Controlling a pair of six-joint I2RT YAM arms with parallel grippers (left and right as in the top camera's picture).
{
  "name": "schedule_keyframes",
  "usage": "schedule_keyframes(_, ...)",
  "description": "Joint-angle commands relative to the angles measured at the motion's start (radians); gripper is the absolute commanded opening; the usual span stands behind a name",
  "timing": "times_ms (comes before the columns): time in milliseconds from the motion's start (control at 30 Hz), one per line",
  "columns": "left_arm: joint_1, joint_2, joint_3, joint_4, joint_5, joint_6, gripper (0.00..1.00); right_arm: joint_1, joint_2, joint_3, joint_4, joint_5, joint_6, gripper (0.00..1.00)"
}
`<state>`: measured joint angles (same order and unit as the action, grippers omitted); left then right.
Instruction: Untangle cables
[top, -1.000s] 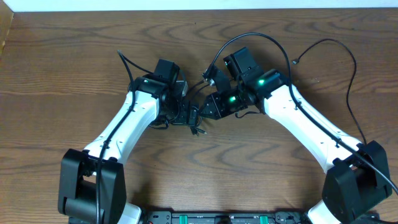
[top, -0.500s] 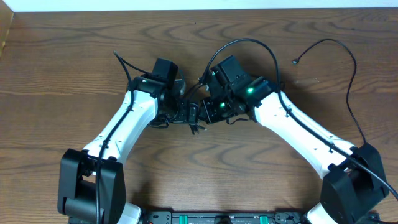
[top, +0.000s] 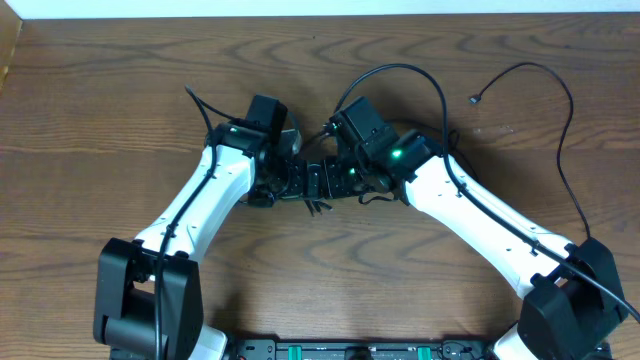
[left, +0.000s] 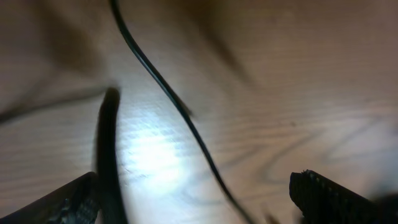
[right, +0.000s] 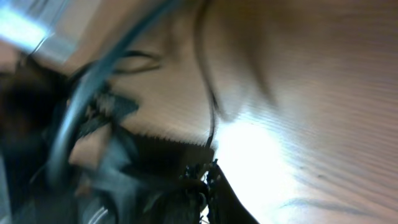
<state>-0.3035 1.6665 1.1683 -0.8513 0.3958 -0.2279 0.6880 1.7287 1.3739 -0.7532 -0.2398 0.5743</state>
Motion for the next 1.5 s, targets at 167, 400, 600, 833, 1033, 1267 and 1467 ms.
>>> schedule_keyframes(167,-0.007,-0.11,0.008,-0.056,0.24,0.254,0.98,-0.126,0.024,-0.012,-0.017,0.438,0.113,0.01)
schedule_keyframes(400,-0.006,-0.112,0.008,-0.077,0.169,0.288,0.98,-0.202,0.024,-0.012,0.018,0.309,0.056,0.01)
schedule_keyframes(600,0.024,-0.113,0.008,-0.031,0.168,0.279,0.98,-0.282,0.024,-0.012,-0.053,0.369,0.041,0.01)
schedule_keyframes(833,0.07,-0.112,0.008,0.089,0.168,0.169,0.98,-0.355,0.023,-0.012,-0.03,0.129,-0.217,0.01)
schedule_keyframes(1033,0.069,-0.111,0.008,0.152,0.138,0.14,0.98,-0.417,-0.017,-0.012,0.01,-0.326,-0.511,0.01)
schedule_keyframes(1267,0.058,-0.111,0.008,0.177,0.231,0.118,0.98,-0.495,-0.049,-0.012,0.009,-0.625,-0.537,0.01)
schedule_keyframes(1467,-0.001,-0.111,0.008,0.222,0.237,0.126,0.98,-0.544,-0.049,-0.012,0.035,-0.932,-0.529,0.01)
